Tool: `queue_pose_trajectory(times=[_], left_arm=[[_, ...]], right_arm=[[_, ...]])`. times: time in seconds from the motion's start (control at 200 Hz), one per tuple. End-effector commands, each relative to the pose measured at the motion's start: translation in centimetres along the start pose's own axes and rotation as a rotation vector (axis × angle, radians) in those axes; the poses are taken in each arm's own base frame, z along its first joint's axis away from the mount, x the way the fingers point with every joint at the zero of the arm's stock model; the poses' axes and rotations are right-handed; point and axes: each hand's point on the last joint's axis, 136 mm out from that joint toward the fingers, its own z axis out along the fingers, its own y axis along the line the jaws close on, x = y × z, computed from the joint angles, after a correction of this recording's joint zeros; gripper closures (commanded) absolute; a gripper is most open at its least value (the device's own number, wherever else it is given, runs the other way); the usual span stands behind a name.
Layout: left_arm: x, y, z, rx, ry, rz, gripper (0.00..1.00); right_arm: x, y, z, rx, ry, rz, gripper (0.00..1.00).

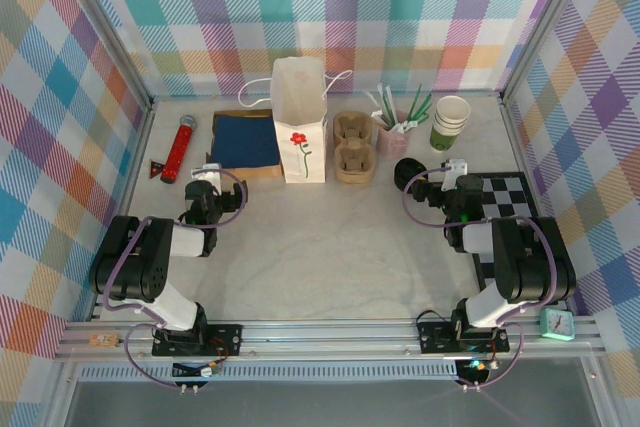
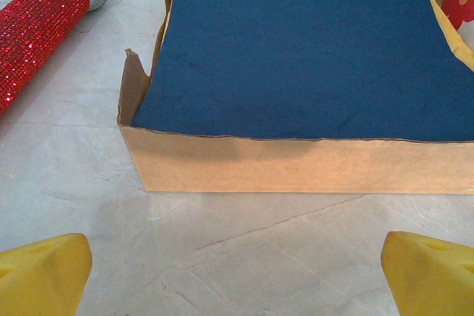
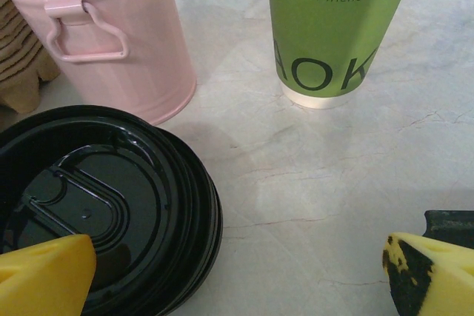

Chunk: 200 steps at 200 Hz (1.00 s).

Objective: Pack the takeout coffee

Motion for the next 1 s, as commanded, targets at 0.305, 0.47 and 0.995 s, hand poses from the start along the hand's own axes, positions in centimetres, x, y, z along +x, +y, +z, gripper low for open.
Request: queue_pose_trajectory(times=[0.305,0.47,0.995], left_arm=[[-6.7,0.7,-4.1,-0.194,-0.014,-0.092,0.0],[-9.7,1.1,-6.2,-0.234,0.044,-0.227,0.0],[-16.5,-5.7,-14.2,0.218,0.137,-0.355,0.11]], right_arm=[[-5.7,-1.7,-8.9,0.189,0.111,0.306,0.01],[-6.0,-1.1,-10.6,0.174,0.187,0.396,0.01],[-11.5,0.2,-12.5,0.147,0.257,0.257,0.01]])
